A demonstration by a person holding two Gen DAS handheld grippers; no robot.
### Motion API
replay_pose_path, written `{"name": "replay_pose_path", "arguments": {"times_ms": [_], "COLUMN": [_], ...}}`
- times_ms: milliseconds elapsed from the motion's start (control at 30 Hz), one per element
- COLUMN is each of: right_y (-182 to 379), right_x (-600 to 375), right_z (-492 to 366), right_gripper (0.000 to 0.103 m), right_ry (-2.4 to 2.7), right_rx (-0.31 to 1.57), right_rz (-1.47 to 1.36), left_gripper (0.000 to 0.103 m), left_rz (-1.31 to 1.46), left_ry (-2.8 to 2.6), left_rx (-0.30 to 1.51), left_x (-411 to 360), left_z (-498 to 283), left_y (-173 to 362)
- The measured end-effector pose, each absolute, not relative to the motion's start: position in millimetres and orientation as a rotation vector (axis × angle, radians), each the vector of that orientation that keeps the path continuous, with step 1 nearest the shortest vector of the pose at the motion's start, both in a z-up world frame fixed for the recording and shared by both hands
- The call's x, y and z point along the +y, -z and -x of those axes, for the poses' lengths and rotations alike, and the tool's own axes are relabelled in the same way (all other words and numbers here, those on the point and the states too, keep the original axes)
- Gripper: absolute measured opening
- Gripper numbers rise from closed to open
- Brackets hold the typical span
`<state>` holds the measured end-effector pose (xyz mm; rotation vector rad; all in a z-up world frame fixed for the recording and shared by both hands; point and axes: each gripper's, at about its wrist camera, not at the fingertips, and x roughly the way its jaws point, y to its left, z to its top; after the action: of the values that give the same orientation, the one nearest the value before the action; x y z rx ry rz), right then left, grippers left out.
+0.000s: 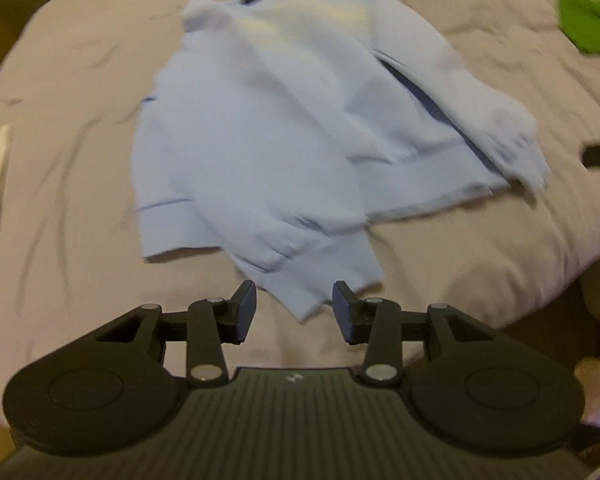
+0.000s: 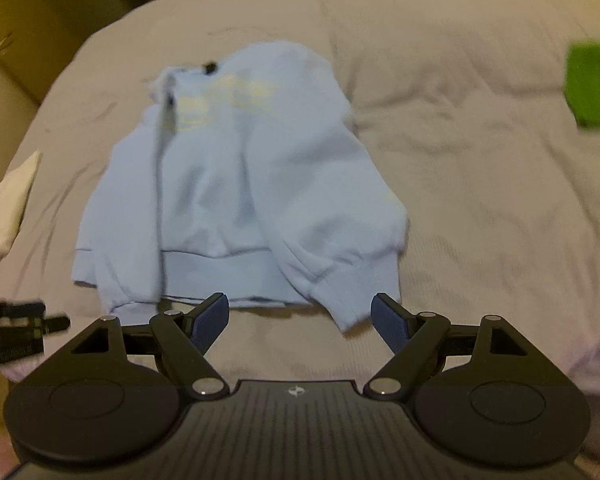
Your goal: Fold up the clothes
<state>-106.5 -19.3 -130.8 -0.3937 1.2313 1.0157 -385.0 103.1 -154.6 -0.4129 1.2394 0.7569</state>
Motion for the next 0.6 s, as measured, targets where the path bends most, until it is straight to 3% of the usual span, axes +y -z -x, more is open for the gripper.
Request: {"name": "replay_pose_path", "arguments": {"times_ms": [300, 367, 433, 600], "right_y": [189.9, 193.1, 191.6, 199.0], "right_x": [-52.9, -48.7, -36.1, -13.3], "right_z": [84.2, 88.8, 103.9, 148.9], "right_gripper": [0.08, 0.081, 0.08, 0.08], "right_ry": [-0.82, -0.828, -0.878, -1.049], "right_rx": [1.433, 1.378, 1.264, 0.921], "right_rz": [0.055, 0.131, 0.316, 0.715], "left_gripper": [0.056, 0.059, 0.07, 0.069], "left_rz": [0.327, 0.356, 0.396, 0.367], "left_ry": [-0.642, -0.703, -0.748, -0.804], "left_rx": [1.252, 1.236, 1.222, 1.238], "left_x": [86.0, 91.0, 98.3, 106.7], "left_z": [351.1, 343.4, 340.7, 327.5], "left_y": [213.3, 219.1, 224.3, 245.1]}}
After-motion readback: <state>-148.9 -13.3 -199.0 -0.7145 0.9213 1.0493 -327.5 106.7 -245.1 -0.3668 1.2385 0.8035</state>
